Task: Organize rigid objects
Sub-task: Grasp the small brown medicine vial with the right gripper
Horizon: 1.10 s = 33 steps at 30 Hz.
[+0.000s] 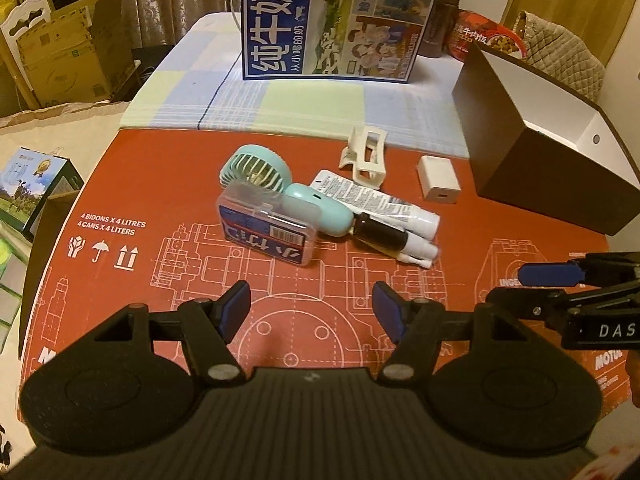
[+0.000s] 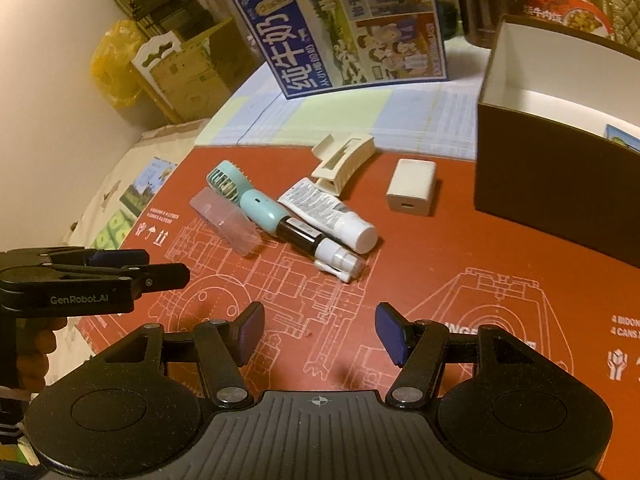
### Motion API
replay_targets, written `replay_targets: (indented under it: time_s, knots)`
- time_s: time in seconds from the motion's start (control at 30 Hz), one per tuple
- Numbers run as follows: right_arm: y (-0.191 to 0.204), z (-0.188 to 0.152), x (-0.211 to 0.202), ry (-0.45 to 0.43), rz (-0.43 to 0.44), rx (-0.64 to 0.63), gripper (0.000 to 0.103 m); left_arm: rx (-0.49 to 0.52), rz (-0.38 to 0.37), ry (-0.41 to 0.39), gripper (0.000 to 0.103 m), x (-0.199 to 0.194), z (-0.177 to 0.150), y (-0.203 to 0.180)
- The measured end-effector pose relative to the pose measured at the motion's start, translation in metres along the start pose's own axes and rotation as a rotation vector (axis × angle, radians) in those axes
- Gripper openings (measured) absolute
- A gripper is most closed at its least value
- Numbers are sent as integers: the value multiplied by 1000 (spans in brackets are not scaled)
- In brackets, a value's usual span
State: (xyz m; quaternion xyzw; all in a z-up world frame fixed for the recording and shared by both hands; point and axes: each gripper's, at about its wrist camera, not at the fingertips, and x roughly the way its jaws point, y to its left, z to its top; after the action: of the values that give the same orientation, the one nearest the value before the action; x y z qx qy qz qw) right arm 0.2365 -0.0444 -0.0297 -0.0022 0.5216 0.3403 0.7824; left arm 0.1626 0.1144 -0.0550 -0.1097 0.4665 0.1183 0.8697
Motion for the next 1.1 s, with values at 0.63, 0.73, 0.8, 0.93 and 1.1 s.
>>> replay_targets:
  time_s: [0.63,0.73,0.8,0.93,1.1]
  knots:
    - [22,23,64,-26,-32,-252,49,40,4,0,69,45,7,29]
    - [24,26,76,-20,-43,-280,45,53,-4,-10,69,48,9,30]
    - [25,29,82,-18,-45,-293,43,61,-5,-15,69,50,11,31]
    - [27,31,93,-21,-61,-339,42,75,-4,-19,69,54,13,33]
    - [30,30,107,-4,-78,-391,35,85,-7,-16,69,58,14,35]
